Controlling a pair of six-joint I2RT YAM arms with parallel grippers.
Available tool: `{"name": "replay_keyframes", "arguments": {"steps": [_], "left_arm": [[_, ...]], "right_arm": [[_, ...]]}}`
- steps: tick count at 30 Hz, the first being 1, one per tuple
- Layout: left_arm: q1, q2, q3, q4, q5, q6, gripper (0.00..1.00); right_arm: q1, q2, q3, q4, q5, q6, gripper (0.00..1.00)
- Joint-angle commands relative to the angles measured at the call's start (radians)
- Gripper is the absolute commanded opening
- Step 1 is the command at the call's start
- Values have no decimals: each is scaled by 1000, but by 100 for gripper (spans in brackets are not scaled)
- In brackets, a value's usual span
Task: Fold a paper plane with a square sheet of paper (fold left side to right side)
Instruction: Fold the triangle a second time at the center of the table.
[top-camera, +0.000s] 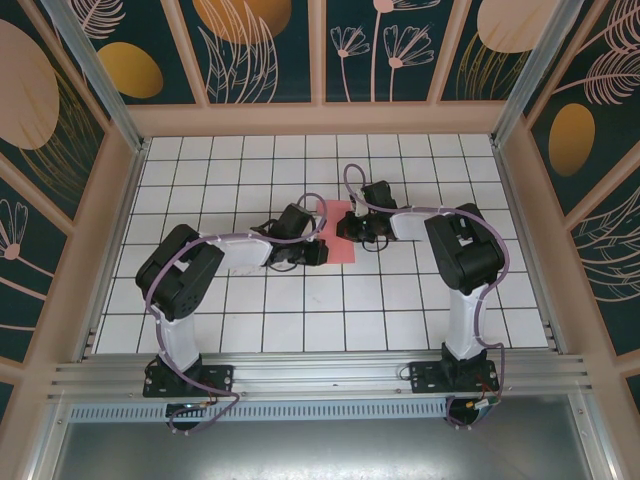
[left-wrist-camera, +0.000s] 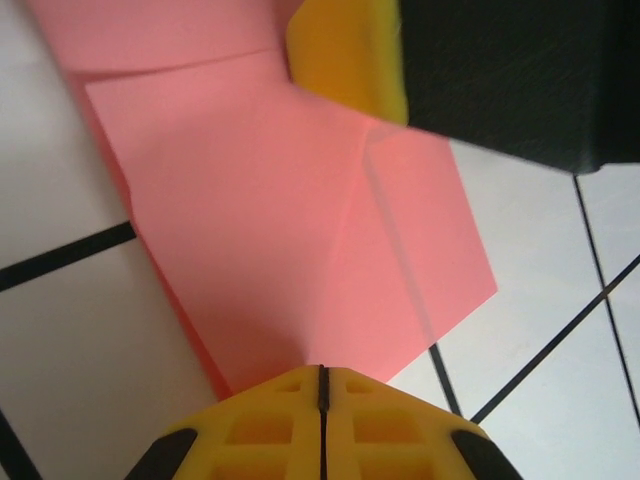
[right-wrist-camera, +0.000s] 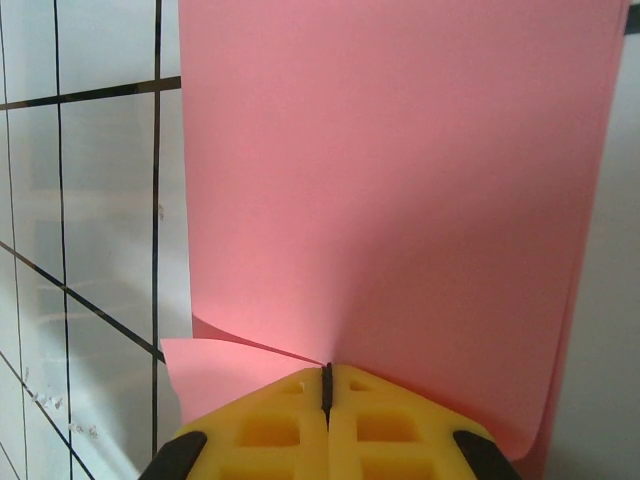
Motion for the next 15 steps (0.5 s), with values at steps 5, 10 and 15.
{"name": "replay_keyframes", "arguments": {"steps": [5, 10, 15], "left_arm": [[-3, 11, -25, -59, -71, 22, 9], [-4, -1, -65, -61, -91, 7, 8], [-3, -29, -111, -45, -90, -12, 8]], "right_arm": [[-5, 37, 7, -94, 51, -21, 0], [-7, 37, 7, -104, 60, -27, 0], [-10, 39, 9, -108, 63, -31, 0]]}}
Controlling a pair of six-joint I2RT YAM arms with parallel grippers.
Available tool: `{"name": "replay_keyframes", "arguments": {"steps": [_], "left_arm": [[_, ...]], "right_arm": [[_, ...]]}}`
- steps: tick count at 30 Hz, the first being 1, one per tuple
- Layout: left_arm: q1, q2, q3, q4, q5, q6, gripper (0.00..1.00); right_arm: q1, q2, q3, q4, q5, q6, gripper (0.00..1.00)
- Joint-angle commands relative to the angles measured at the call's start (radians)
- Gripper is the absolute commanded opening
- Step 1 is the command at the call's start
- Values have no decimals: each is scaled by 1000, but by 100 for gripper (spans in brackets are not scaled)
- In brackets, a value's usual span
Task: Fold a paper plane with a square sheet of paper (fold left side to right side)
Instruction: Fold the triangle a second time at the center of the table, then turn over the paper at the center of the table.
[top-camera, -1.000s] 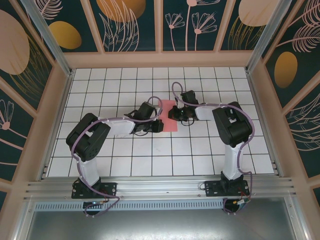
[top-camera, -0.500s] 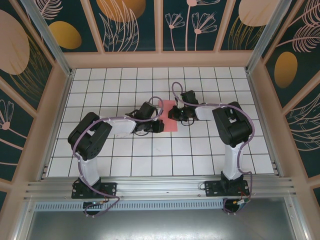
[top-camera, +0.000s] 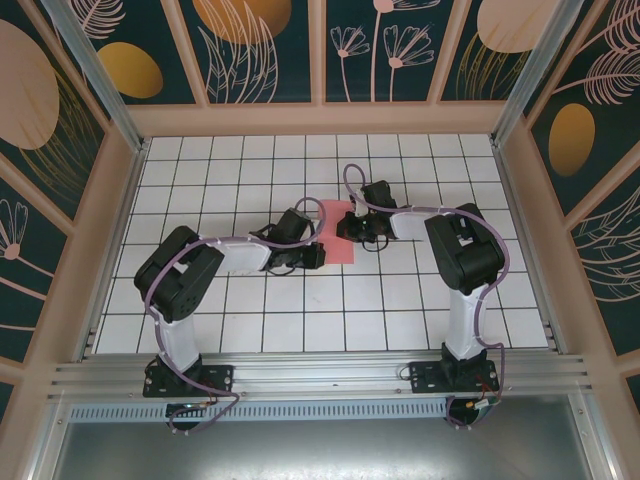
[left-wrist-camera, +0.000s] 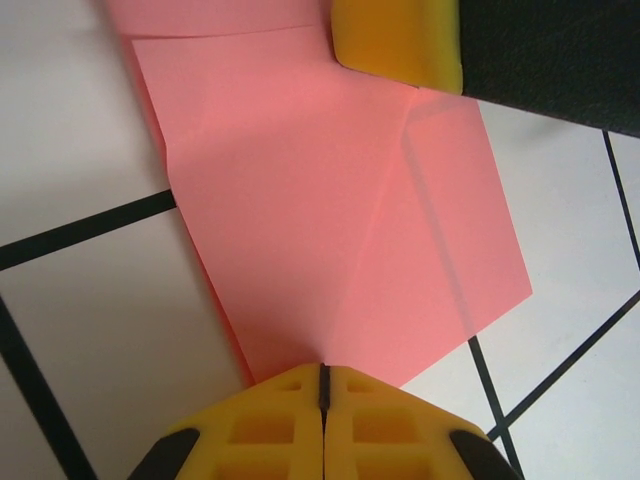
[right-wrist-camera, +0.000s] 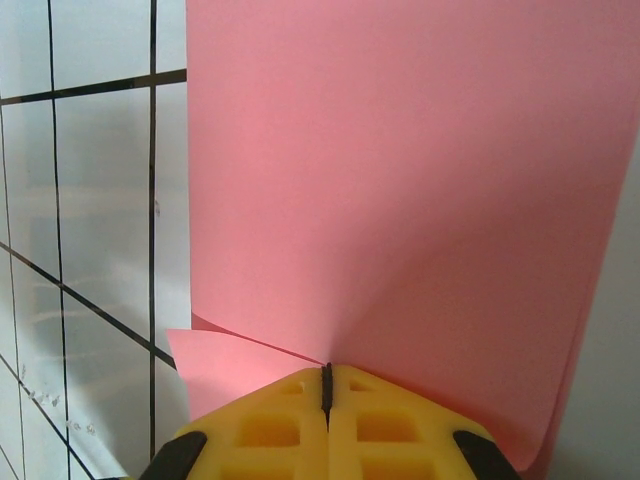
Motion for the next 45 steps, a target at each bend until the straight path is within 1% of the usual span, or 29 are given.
{"name": "replay_keyframes", "arguments": {"steps": [1, 7, 12, 17, 18, 21, 22, 23, 24, 25, 27, 29, 32, 35, 38, 40, 43, 45], "left_arm": [[3, -16, -65, -89, -42, -15, 8], [3, -49, -151, -43, -50, -55, 7], [3, -71, -208, -15, -48, -75, 5], [5, -152, -215, -23, -60, -61, 6], [5, -187, -210, -25, -65, -60, 9], [14, -251, -173, -43, -75, -49, 22], [23, -265, -157, -49, -72, -40, 26], [33, -273, -143, -48, -68, -39, 32], [49, -278, -130, -42, -53, -40, 35], [64, -277, -119, -24, -24, -42, 38], [81, -259, -87, 7, 18, -40, 47], [87, -215, -27, 1, 41, -14, 52], [86, -125, 62, -9, 55, 14, 55], [87, -59, 103, 20, 56, 8, 57], [87, 10, 168, -23, 17, 17, 59], [87, 37, 181, -11, 16, 17, 60], [87, 68, 188, 46, 79, 3, 58], [87, 87, 195, 57, 90, -2, 51]], "right_arm": [[-11, 39, 2, -87, 61, -27, 0], [-27, 32, -25, -54, 39, -28, 0], [-54, 31, -84, 29, -41, -7, 0], [-74, 21, -120, 87, -108, -8, 0], [-80, 14, -130, 115, -129, -2, 0], [-90, -17, -134, 196, -184, 17, 0], [-89, -30, -130, 214, -192, 18, 0], [-90, -48, -128, 229, -194, 18, 0], [-91, -67, -125, 240, -195, 17, 1], [-92, -86, -124, 252, -197, 13, 6], [-96, -128, -125, 255, -189, 2, 13], [-100, -175, -134, 239, -157, -12, 22], [-106, -252, -169, 180, -72, -46, 35], [-115, -332, -235, 157, -22, -55, 50], [-140, -415, -293, 136, -33, -43, 64], [-152, -477, -331, 131, -39, -40, 73], [-160, -532, -368, 127, -74, -39, 81], [-163, -539, -381, 133, -105, -31, 81]]}}
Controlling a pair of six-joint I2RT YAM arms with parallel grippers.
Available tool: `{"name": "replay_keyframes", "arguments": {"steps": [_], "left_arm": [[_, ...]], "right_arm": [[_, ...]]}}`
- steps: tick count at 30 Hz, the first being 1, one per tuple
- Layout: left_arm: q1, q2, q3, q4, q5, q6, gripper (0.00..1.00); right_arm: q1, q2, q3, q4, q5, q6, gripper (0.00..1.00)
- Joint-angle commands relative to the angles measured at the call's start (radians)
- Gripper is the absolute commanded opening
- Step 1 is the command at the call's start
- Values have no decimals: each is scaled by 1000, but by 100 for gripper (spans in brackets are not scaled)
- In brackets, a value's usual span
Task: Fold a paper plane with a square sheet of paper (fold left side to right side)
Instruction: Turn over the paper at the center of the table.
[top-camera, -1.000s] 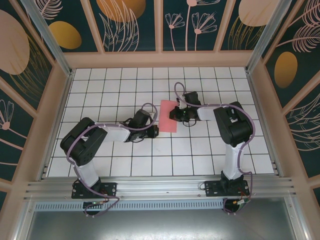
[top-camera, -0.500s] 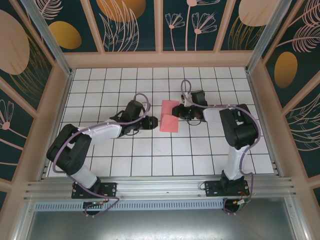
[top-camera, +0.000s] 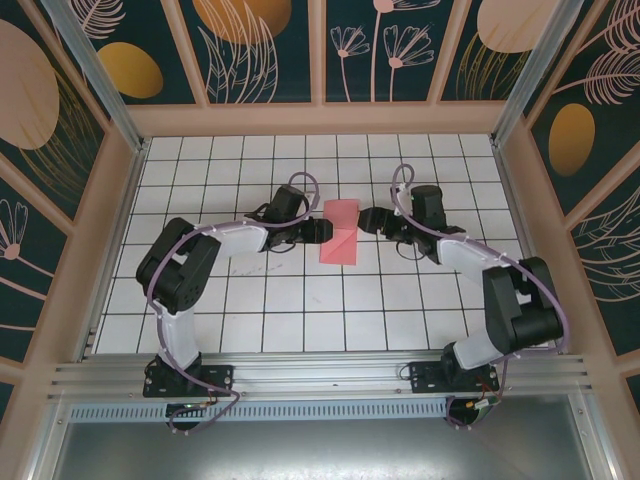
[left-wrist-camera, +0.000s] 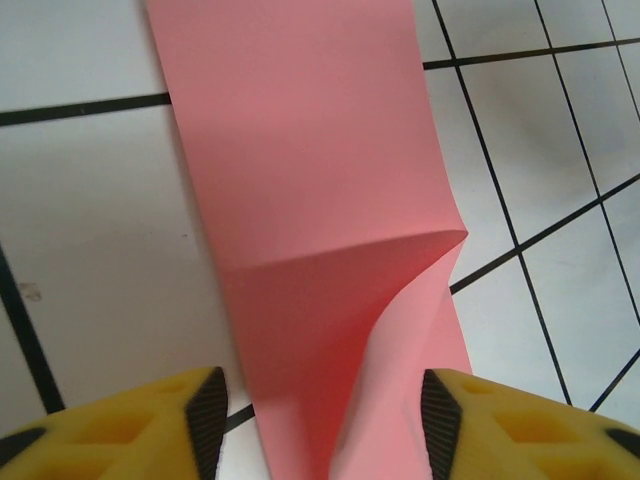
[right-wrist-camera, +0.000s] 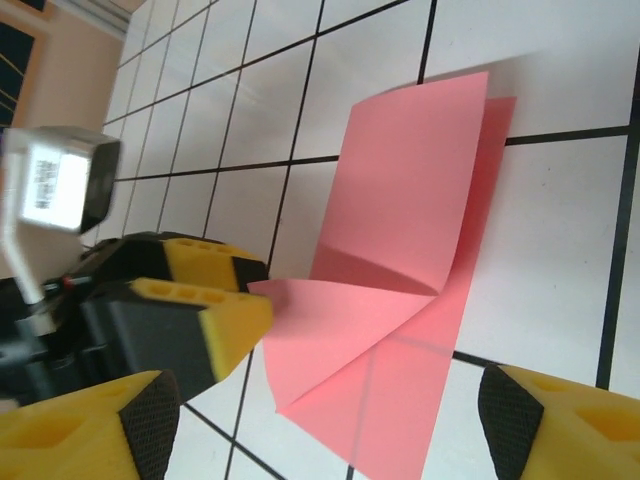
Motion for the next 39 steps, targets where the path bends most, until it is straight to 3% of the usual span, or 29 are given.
{"name": "replay_keyframes", "arguments": {"steps": [1, 5, 8, 17, 27, 32, 34, 37, 39], "left_arm": [[1, 29, 35, 29, 31, 7, 46], [1, 9, 15, 40, -13, 14, 22], [1, -13, -10, 47, -40, 12, 10], [1, -38, -54, 63, -62, 7, 10], [1, -33, -38, 58, -56, 8, 11], [1, -35, -27, 46, -69, 13, 17], [2, -54, -29, 41, -84, 12, 23], [8, -116, -54, 41, -119, 11, 36], [27, -185, -89, 50, -124, -5, 54]], "right_arm": [[-5, -25, -33, 3, -66, 3, 81], [-5, 31, -43, 41, -110, 31, 80], [-3, 96, -22, 78, -153, 63, 73], [51, 277, 88, 149, -182, 103, 67], [90, 400, 220, 102, -144, 85, 63], [105, 438, 247, 100, -153, 79, 51], [108, 442, 253, 92, -149, 70, 37], [104, 435, 257, 90, -147, 56, 16], [101, 408, 254, 98, -148, 45, 3]]}}
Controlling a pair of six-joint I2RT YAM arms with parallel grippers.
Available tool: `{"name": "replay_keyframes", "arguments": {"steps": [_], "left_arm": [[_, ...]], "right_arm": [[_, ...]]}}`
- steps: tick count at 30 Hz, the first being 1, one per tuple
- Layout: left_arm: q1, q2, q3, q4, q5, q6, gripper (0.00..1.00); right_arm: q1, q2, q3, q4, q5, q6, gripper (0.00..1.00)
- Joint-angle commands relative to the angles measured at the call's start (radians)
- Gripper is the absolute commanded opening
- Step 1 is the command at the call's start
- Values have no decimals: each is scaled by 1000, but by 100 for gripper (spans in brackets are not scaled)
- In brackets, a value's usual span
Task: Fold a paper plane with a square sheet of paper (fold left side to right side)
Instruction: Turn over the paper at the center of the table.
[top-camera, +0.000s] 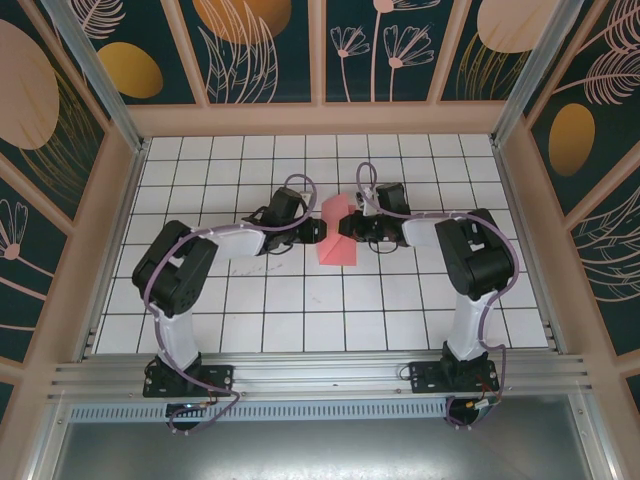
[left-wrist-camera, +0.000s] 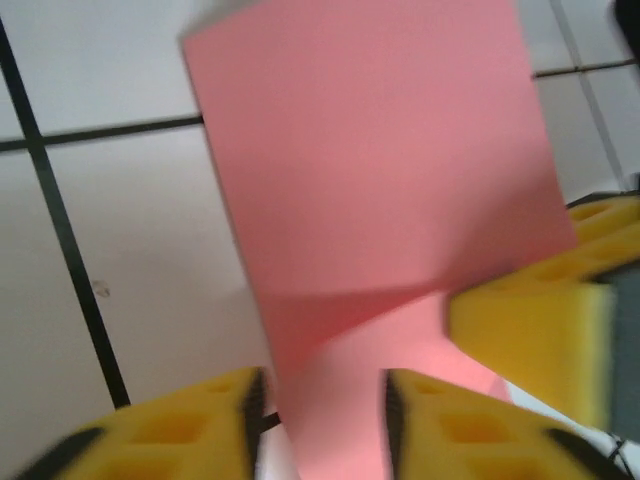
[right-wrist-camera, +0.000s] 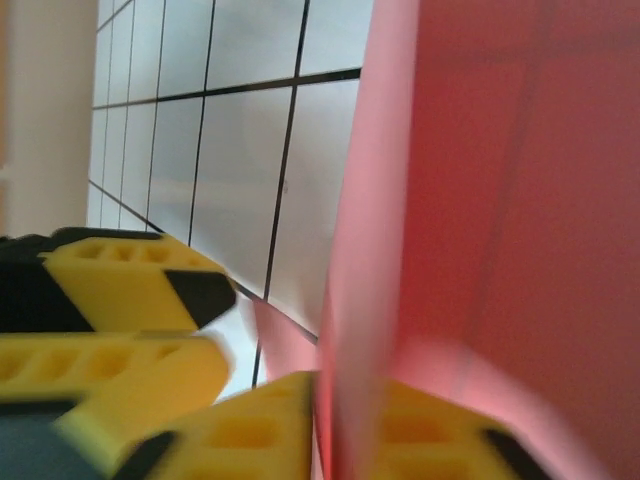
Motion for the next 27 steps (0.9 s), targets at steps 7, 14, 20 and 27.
{"name": "replay_keyframes", "arguments": {"steps": [7, 14, 20, 27], "left_arm": [[130, -426, -223, 146, 34, -107, 98], [167, -648, -293, 452, 280, -216, 98], [165, -621, -235, 604, 473, -295, 98], [151, -514, -201, 768, 574, -387, 98]], "right_arm": [[-51, -207, 26, 49, -94, -53, 0], [-122, -400, 101, 203, -307, 12, 0], [-94, -414, 191, 273, -418, 85, 0], [-16, -411, 235, 307, -462, 111, 0]]}}
